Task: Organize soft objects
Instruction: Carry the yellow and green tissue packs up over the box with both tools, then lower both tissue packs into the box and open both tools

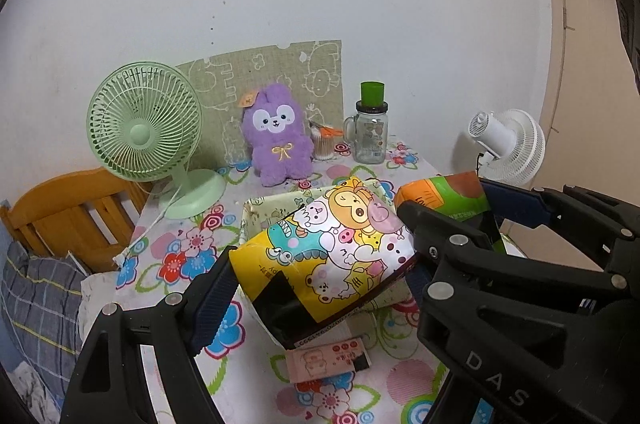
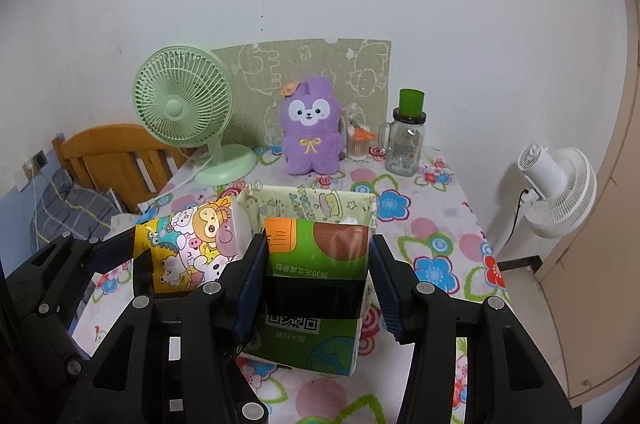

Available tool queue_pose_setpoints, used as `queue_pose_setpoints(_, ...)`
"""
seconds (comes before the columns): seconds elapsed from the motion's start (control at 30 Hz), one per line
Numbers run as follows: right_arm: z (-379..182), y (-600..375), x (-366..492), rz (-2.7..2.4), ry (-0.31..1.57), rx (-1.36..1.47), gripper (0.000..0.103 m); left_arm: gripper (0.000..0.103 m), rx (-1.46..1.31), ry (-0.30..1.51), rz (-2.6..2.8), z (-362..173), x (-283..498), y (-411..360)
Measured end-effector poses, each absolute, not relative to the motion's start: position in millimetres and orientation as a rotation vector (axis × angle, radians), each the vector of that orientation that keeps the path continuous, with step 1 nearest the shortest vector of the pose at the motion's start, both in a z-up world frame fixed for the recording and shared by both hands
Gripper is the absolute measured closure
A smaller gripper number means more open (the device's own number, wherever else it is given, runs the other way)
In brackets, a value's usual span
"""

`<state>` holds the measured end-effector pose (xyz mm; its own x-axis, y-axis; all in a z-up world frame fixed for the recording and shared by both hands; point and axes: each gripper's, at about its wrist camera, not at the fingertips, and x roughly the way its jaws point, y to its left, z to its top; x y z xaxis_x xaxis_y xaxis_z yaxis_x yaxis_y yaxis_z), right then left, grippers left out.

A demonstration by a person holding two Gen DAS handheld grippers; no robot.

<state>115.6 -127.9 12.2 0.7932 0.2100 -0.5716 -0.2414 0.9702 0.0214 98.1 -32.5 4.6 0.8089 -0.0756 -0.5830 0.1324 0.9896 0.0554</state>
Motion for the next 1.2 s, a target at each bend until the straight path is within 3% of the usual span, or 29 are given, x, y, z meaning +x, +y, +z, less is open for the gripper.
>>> queue_pose_setpoints(1.2,-36,-116,226,0.239,0.722,-0.034,0.049,0.018,0.055,0.737,-0.088,-44,206,-18)
